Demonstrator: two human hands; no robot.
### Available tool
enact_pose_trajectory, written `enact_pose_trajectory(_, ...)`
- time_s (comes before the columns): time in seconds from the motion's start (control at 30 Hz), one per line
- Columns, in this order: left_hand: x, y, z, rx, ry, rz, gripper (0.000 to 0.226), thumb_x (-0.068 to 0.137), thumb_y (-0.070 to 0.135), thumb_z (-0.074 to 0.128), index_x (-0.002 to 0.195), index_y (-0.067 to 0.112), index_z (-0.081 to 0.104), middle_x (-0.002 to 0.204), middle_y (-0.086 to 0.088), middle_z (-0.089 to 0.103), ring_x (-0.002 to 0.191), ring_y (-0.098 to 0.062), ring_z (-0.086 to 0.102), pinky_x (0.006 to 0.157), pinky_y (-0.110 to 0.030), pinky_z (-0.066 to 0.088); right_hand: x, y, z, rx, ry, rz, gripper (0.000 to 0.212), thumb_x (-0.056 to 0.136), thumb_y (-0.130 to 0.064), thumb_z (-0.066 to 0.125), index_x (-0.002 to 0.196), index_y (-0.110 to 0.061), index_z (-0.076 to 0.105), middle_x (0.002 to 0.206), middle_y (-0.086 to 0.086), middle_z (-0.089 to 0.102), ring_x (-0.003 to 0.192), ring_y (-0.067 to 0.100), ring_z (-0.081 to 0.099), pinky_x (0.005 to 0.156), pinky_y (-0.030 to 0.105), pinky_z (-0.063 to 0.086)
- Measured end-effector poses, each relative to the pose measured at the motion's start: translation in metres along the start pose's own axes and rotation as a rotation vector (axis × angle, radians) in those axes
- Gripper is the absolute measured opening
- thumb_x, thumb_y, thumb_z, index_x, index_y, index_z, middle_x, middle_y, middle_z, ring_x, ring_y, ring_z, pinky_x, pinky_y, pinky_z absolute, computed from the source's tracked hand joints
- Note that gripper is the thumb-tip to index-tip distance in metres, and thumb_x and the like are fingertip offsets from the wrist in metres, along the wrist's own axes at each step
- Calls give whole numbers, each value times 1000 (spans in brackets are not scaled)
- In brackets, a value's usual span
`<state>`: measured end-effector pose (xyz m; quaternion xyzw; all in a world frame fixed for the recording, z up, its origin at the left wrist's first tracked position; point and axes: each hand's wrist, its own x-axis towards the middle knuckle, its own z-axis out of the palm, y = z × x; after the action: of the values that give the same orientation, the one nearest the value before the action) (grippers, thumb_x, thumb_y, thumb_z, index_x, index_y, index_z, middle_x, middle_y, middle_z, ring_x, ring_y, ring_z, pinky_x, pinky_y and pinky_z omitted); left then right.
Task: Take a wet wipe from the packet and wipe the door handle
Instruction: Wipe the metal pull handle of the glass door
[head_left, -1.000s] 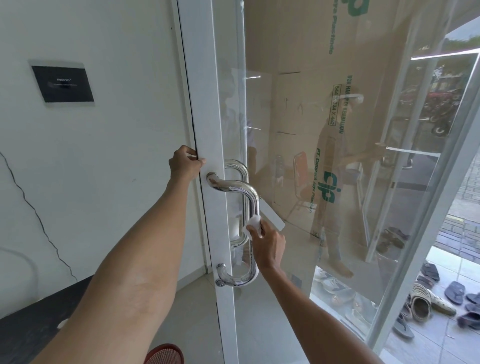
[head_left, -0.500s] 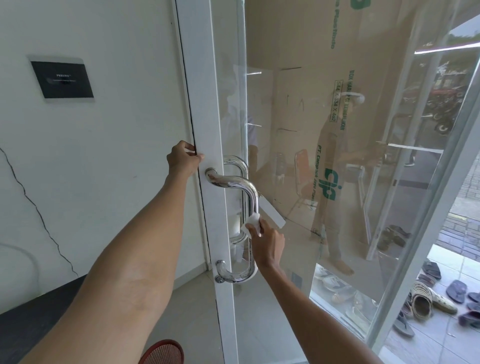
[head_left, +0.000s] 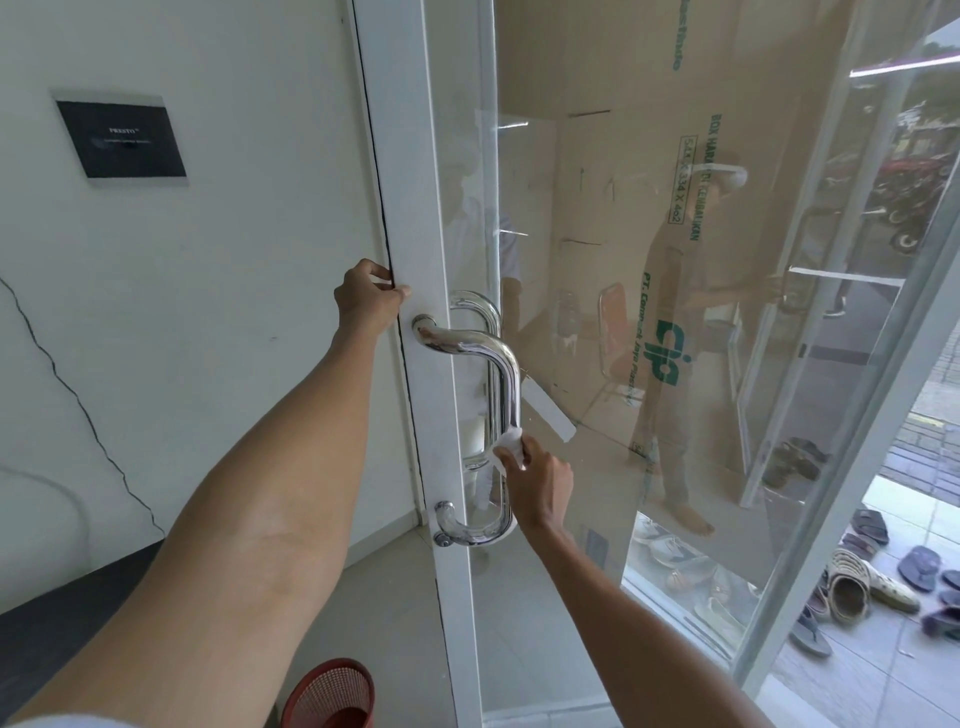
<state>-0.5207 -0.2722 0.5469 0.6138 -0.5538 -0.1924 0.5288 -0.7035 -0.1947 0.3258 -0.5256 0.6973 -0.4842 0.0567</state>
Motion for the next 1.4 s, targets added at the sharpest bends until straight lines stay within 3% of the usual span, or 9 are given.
enact_pose_trajectory(0.23, 4, -4, -1, -28, -7, -7, 32, 82, 21, 72, 111, 11, 62, 107, -8, 72, 100, -26, 68, 82, -27, 51, -21, 18, 10, -53, -112, 80, 27, 83, -41, 69, 96, -17, 70, 86, 6, 75, 73, 28, 66, 58, 25, 37)
enact_pose_trajectory(0.47, -4, -16, 8, -103, 70, 52, 31, 82, 21, 72, 110, 12, 65, 103, -3, 73, 89, -18, 65, 81, -21, 47, 2, -6, -5, -7, -4, 4, 32, 82, -45, 68, 95, -16, 69, 78, 8, 73, 66, 29, 63, 56, 26, 34)
enact_pose_trajectory(0.57, -9, -22, 12, -149, 100, 84, 31, 81, 16, 71, 111, 12, 65, 99, -1, 72, 85, -11, 63, 82, -18, 46, -2, -3, -4, -16, -30, -7, 34, 83, -45, 67, 98, -15, 69, 82, 8, 74, 66, 29, 64, 56, 26, 35)
enact_pose_trajectory(0.73, -13, -32, 16, -228, 100, 133, 38, 77, -2, 69, 114, 5, 64, 108, -10, 72, 96, -19, 70, 88, -18, 51, -21, 16, 5, -57, -137, 84, 28, 82, -40, 69, 93, -14, 69, 86, 9, 74, 75, 31, 65, 58, 26, 34)
enact_pose_trajectory(0.93, -27, -51, 24, -198, 65, 51, 42, 76, -8, 70, 117, 3, 66, 112, -10, 72, 103, -20, 70, 88, -16, 49, -6, 5, -4, -54, -79, 19, 30, 80, -43, 70, 88, -14, 69, 80, 8, 73, 69, 30, 63, 55, 27, 36)
enact_pose_trajectory(1.07, -41, -67, 30, -285, 76, 61, 46, 79, -9, 65, 123, 7, 65, 116, -6, 71, 102, -12, 68, 99, -24, 50, -5, 4, -2, -12, -25, 13, 32, 81, -46, 69, 92, -15, 69, 77, 8, 72, 63, 28, 61, 54, 26, 35)
enact_pose_trajectory(1.3, -50, -82, 32, -346, 24, -7, 45, 81, -15, 57, 122, 2, 65, 116, -5, 68, 102, -11, 66, 99, -23, 50, -33, 35, 24, -50, -155, 170, 24, 81, -39, 70, 88, -16, 69, 84, 7, 74, 70, 26, 63, 57, 25, 37)
enact_pose_trajectory(1.4, -47, -91, 32, -319, 46, -15, 35, 80, -10, 59, 112, 1, 69, 108, -10, 72, 92, -11, 68, 94, -27, 54, -29, 28, 22, -55, -135, 154, 24, 82, -38, 69, 91, -16, 70, 84, 9, 74, 73, 30, 64, 58, 26, 37)
